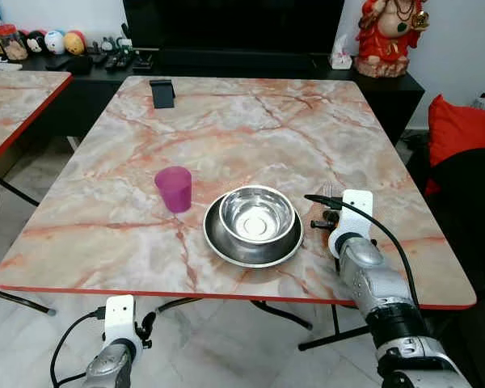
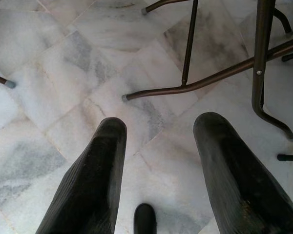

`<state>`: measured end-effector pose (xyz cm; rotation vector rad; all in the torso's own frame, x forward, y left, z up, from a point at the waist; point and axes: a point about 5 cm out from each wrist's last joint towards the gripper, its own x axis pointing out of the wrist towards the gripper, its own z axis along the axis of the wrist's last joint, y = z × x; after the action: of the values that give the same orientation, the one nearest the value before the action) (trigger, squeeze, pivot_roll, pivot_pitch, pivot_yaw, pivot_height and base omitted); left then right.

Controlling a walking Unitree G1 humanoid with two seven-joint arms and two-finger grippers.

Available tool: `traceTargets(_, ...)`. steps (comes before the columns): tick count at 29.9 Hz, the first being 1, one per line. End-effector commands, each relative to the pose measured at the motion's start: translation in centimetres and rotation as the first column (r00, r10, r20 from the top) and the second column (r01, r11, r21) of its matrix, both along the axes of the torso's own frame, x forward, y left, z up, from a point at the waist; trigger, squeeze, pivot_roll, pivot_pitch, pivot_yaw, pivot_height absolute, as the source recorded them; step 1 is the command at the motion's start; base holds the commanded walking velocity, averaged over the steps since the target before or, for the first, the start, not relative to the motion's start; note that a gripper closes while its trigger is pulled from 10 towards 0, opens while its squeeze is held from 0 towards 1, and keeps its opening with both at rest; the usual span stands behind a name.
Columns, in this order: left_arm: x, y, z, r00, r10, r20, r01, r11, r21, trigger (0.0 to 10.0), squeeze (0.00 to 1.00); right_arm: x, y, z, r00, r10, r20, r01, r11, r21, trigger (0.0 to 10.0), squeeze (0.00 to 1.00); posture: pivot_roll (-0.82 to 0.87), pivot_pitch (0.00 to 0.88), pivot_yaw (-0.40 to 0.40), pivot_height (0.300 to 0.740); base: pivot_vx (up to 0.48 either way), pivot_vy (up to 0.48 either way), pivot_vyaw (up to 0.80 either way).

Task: Setting the table

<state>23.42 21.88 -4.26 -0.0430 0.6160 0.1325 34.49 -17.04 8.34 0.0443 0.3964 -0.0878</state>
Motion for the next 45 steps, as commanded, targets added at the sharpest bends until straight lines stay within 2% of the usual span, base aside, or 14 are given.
traceTargets(1,0.1,-0.1,0.0,1.0,-0.01,-0.008,0.01,1.0,-0.001,10.0,0.0,0.4,0.1,0.4,1.0,-0.003,0.015,0.003,1.0,0.0,10.0,0.0,-0.03,0.0,-0.03,0.74,0.0,0.0,0.0)
traceTargets(18,0.1,-0.1,0.0,1.0,-0.017,-0.011,0.017,1.0,0.001,10.0,0.0,0.6,1.4,0.2,0.999,0.036,0.035,-0.037,0.999,0.021,10.0,0.0,-0.02,0.0,-0.029,0.74,0.0,0.0,0.0)
traceTargets(45,0.0,-0.1,-0.1,1.0,-0.013,-0.017,0.013,1.0,0.002,10.0,0.0,0.4,2.1,-0.6,0.999,0.047,0.02,-0.047,0.999,0.012,10.0,0.0,-0.02,0.0,-0.029,0.74,0.0,0.0,0.0)
